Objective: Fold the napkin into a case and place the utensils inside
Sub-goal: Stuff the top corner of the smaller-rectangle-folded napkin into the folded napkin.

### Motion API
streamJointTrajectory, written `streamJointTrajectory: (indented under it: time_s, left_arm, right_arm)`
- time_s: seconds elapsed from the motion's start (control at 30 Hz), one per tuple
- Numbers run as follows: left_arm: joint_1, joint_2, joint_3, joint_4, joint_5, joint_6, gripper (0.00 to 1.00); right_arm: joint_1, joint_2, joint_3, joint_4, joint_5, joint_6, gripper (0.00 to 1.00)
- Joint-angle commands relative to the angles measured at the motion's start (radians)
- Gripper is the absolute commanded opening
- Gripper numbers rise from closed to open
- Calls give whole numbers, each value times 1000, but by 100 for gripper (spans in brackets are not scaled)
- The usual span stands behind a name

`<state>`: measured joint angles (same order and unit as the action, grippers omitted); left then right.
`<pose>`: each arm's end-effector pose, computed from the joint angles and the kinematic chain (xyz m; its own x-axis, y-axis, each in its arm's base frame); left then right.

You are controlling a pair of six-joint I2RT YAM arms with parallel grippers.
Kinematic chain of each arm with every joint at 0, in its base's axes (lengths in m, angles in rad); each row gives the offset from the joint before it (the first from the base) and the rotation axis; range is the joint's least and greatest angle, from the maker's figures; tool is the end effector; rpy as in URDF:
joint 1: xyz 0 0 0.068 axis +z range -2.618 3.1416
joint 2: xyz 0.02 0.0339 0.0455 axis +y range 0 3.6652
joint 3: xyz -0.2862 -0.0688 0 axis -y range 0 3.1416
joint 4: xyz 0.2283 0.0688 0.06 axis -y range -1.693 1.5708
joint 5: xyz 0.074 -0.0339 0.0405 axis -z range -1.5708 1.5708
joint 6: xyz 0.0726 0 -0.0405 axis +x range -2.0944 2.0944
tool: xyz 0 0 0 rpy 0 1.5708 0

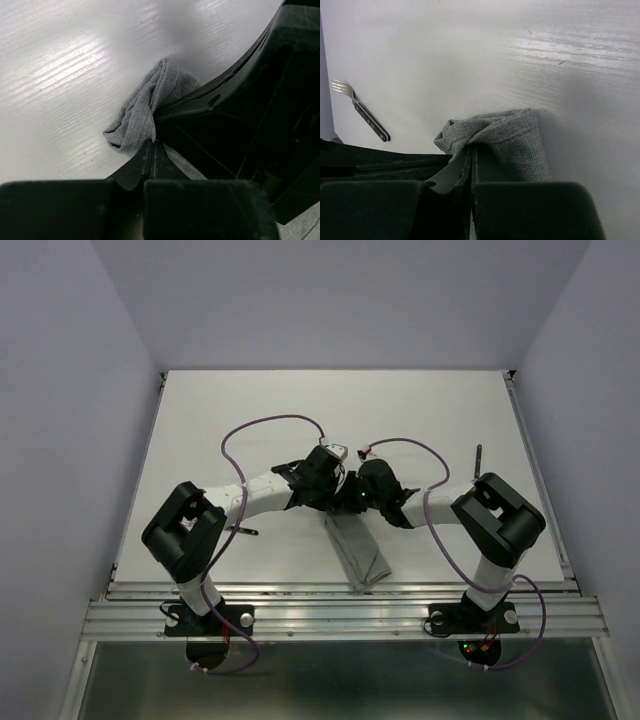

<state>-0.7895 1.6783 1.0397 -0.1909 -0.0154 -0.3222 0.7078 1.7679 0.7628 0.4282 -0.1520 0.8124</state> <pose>0.2605 -0.2610 0.2020 -0.7152 0.2714 -0.6441 0.5020 0.8407 -0.2030 0.2749 0.2497 0.1541 -0.8216 0.2414 -0.5165 -0.2075 0.7172 0.6653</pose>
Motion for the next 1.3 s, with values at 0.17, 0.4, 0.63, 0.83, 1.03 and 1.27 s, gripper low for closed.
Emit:
streamJointTrajectory:
  time_s: [0.17,0.4,0.63,0.83,1.03,1.27]
  left_arm:
    - [-1,-83,29,21,107,12,0]
    - [1,-86,33,13,117,17,0]
    - [30,-51,-9,54,137,20,0]
    - [36,-49,-10,62,150,21,0]
    - [44,-46,-7,68,161,20,0]
    - [50,-40,-15,80,181,15,0]
  right_arm:
    - [1,54,72,-42,147,77,1]
    - [1,33,76,-51,181,67,1]
    - [1,-123,9,-45,193,45,2]
    - [1,-240,-37,-92,241,-10,4]
    - [1,-209,-75,-85,209,4,3]
    - [1,-242,-146,-59,181,25,3]
